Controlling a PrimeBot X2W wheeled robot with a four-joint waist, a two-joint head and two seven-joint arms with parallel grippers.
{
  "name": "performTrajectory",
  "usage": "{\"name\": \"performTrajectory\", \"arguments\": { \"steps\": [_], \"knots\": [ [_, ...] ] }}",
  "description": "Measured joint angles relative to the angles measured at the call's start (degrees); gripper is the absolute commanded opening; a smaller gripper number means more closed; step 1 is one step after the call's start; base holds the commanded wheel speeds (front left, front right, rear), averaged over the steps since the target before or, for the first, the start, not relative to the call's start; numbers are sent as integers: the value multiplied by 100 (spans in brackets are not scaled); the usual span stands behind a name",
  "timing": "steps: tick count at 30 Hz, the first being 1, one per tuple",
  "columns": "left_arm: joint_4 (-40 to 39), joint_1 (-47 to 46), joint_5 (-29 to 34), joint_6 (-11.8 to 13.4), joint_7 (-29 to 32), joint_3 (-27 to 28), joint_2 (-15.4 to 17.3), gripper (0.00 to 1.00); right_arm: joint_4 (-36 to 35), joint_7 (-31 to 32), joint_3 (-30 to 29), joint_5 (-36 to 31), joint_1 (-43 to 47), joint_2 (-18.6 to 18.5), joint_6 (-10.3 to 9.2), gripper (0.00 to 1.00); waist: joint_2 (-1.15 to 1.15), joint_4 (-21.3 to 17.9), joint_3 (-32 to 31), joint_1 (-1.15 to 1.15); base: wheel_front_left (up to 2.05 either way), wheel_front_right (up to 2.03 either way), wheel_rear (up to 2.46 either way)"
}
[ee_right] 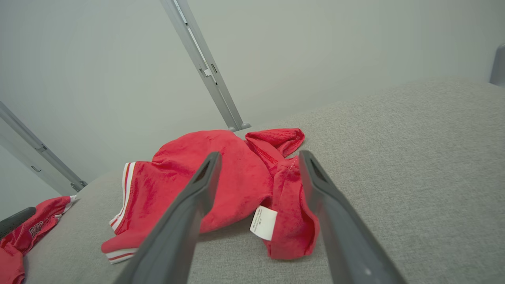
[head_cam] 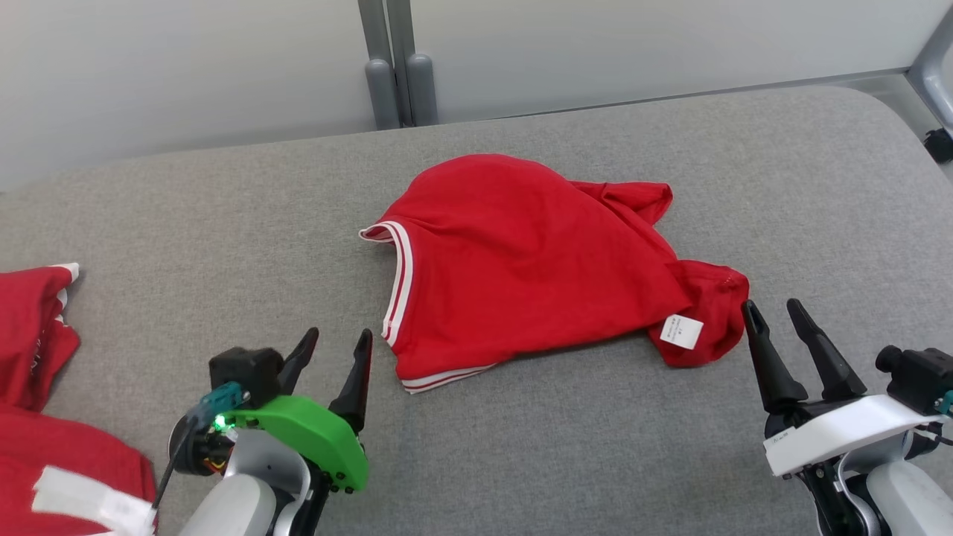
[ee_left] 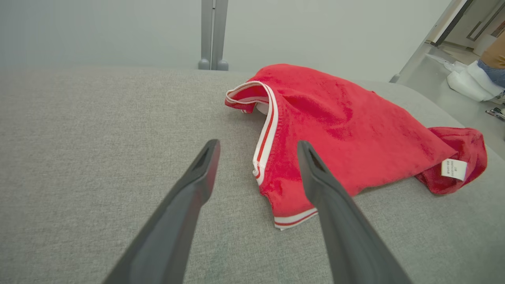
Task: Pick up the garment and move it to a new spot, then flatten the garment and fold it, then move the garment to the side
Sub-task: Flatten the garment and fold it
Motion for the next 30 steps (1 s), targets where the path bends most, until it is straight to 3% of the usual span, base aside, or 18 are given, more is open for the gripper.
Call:
{"name": "performTrajectory", "arguments": {
  "steps": [7,16,17,18,19,20,30],
  "knots": [
    [1018,-875,-485,-296,1369,-153,-124,100,-30,101,74,-89,-142,46,0,100,0,-220,221,0,0,0,0],
    [2361,-1500,-764,-755,1662,-165,-220,100,42,105,122,-97,-249,77,0,100,0,-637,448,0,0,0,0],
    [2460,-1541,-764,-800,1640,-174,-232,77,53,101,129,-97,-249,78,0,100,0,-675,462,0,0,0,0],
    [2536,-1572,-778,-866,1602,-171,-263,46,68,100,130,-94,-249,79,0,100,0,-704,472,0,0,0,0],
    [2584,-1592,-818,-918,1553,-167,-303,28,80,98,129,-89,-249,80,0,100,0,-725,477,0,0,0,0],
    [2637,-1619,-825,-965,1516,-180,-334,0,92,91,129,-89,-248,85,0,100,0,-732,474,0,0,0,0],
    [2524,-1917,-867,-1180,1243,-200,-261,0,129,48,193,-90,-261,131,0,100,0,-678,435,0,0,0,0]
  ]
}}
